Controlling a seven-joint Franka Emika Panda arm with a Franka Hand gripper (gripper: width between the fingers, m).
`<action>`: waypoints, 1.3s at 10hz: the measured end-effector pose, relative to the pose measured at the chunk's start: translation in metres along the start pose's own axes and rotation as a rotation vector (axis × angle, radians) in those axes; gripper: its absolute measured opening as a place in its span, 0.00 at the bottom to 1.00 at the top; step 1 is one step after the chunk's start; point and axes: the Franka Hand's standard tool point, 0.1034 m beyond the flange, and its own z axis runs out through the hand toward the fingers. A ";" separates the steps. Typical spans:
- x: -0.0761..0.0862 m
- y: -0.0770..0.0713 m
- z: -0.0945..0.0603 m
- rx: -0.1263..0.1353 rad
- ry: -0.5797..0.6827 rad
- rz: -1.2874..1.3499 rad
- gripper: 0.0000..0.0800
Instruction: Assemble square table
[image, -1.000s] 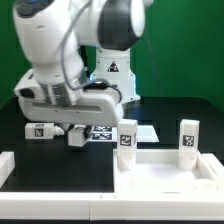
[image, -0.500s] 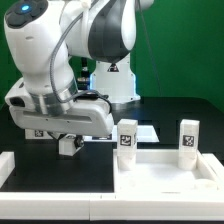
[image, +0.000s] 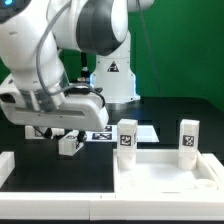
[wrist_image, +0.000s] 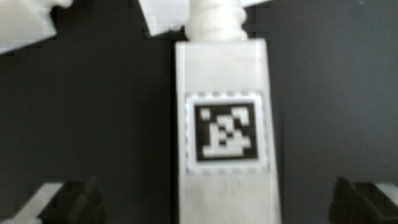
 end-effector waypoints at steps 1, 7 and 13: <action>-0.002 -0.001 -0.012 0.016 -0.038 -0.009 0.81; 0.013 -0.004 -0.033 0.047 -0.472 -0.010 0.81; 0.015 -0.007 -0.006 0.036 -0.505 0.019 0.81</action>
Offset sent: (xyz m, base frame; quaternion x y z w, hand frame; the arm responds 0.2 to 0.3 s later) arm 0.0000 0.0000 0.0000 0.0000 -0.1938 0.0000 0.9810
